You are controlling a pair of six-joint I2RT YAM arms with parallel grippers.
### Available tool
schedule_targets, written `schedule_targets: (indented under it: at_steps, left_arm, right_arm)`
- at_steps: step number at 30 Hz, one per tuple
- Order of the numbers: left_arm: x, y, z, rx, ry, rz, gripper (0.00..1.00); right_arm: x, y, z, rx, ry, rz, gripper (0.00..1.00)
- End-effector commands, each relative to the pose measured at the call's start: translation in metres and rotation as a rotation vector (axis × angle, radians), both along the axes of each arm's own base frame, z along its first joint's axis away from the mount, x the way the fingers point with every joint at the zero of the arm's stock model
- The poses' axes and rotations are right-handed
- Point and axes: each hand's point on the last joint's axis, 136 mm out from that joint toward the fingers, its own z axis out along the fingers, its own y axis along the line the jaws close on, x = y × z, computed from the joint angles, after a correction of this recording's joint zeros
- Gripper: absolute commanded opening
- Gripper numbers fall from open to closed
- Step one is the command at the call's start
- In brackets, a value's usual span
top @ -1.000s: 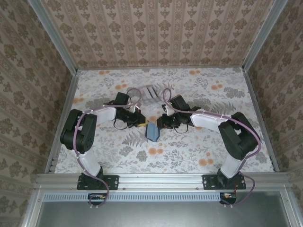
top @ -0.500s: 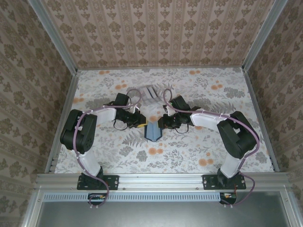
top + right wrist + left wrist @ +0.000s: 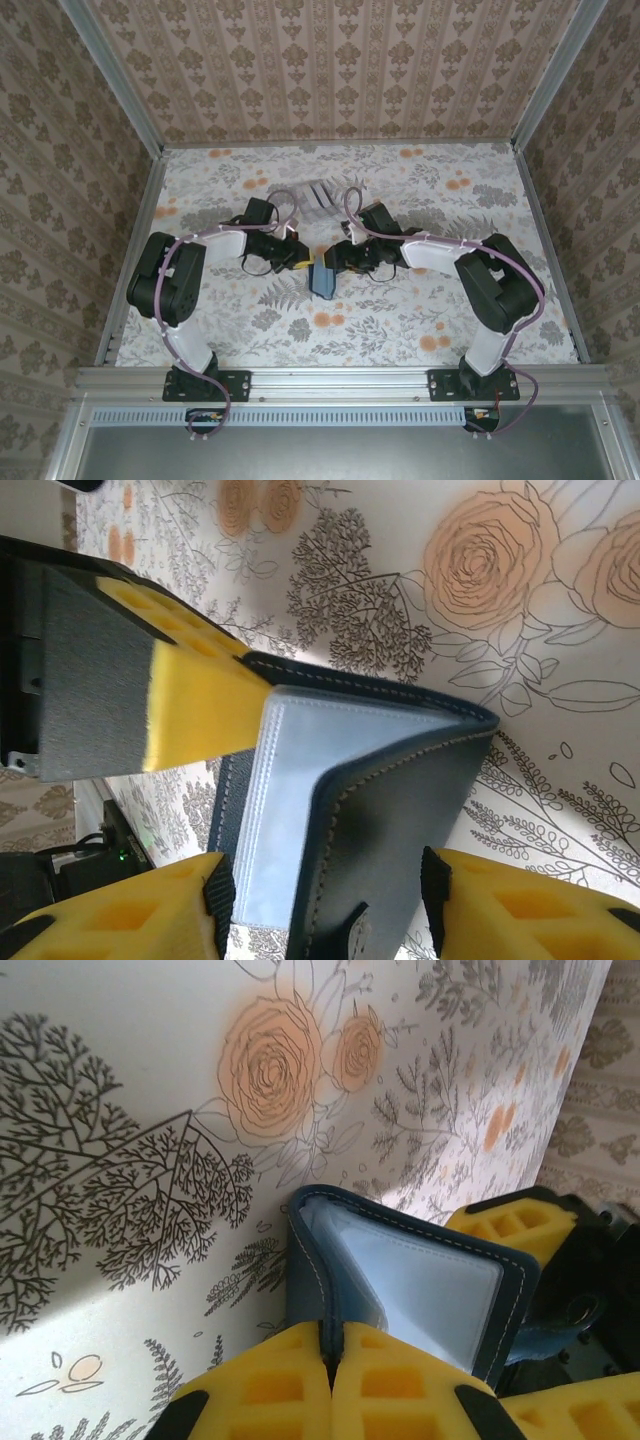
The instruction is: Put the credit cards into the card holder
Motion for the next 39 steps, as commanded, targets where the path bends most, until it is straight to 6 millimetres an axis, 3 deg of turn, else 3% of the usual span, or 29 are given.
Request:
schedule_targets:
  at_steps: [1,6,9,15,21,31,39]
  left_arm:
    - [0.003,0.0,0.004,0.019,0.037,0.086,0.0]
    - [0.007,-0.007,-0.011,0.023,0.036,0.129,0.0]
    - [-0.006,-0.019,-0.013,0.028,0.056,0.152,0.0]
    - [-0.012,-0.027,-0.003,0.072,0.039,0.135,0.0]
    - [-0.01,-0.037,0.017,0.022,0.035,0.166,0.0]
    - [-0.013,-0.039,0.044,0.005,0.017,0.228,0.0]
    - [-0.016,-0.035,0.022,0.059,0.032,0.235,0.0]
  right_arm:
    - [-0.004,-0.001,-0.018,-0.028,0.103,-0.018,0.55]
    - [-0.011,0.006,-0.031,0.043,0.135,0.002,0.56]
    - [-0.018,0.011,-0.011,0.152,0.146,-0.016,0.6]
    - [-0.021,0.002,0.008,0.092,0.092,0.002,0.62]
    - [-0.024,0.001,-0.008,0.077,0.124,0.004,0.63]
    - [-0.039,-0.021,-0.022,-0.024,0.085,-0.003,0.63]
    - [-0.041,-0.025,-0.026,-0.022,0.088,-0.023,0.48]
